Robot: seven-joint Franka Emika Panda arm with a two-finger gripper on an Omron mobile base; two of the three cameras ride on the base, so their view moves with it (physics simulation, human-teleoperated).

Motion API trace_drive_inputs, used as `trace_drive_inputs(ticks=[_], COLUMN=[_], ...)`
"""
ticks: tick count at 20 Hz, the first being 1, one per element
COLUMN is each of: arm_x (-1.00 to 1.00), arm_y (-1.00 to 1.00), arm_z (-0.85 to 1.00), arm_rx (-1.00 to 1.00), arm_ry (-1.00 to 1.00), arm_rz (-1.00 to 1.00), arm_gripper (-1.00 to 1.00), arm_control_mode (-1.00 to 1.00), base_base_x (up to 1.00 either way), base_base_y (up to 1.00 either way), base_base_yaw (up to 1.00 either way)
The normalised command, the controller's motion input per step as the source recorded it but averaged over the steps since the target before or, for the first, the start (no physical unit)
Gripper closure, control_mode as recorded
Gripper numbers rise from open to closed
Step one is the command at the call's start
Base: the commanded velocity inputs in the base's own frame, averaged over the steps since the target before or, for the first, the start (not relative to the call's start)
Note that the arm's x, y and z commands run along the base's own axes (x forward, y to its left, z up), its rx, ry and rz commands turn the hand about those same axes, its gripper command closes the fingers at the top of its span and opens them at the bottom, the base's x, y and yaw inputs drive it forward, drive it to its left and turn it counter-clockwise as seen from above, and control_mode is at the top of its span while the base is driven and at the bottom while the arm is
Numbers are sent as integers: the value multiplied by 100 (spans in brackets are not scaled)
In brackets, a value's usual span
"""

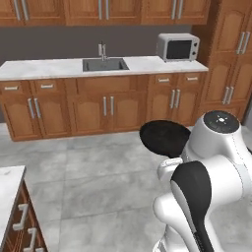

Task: Move the pot and pan from the stove into the sink.

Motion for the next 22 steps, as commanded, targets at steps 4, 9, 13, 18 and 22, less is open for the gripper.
trace_drive_inputs(ticks=[4, 9, 13, 18, 22], arm_x=[0, 0, 0, 0, 0], arm_y=[0, 0, 0, 0, 0], arm_z=[0, 0, 0, 0, 0], arm_rx=[0, 0, 0, 0, 0], arm_ry=[0, 0, 0, 0, 0], arm_rz=[0, 0, 0, 0, 0], arm_gripper=[100, 100, 100, 100, 100], arm_control_mode=[100, 100, 100, 100, 100], base_base_x=[77, 79, 86, 91, 90], base_base_y=[19, 20, 25, 29, 33], base_base_yaw=[-8, -8, -8, -8, -7])
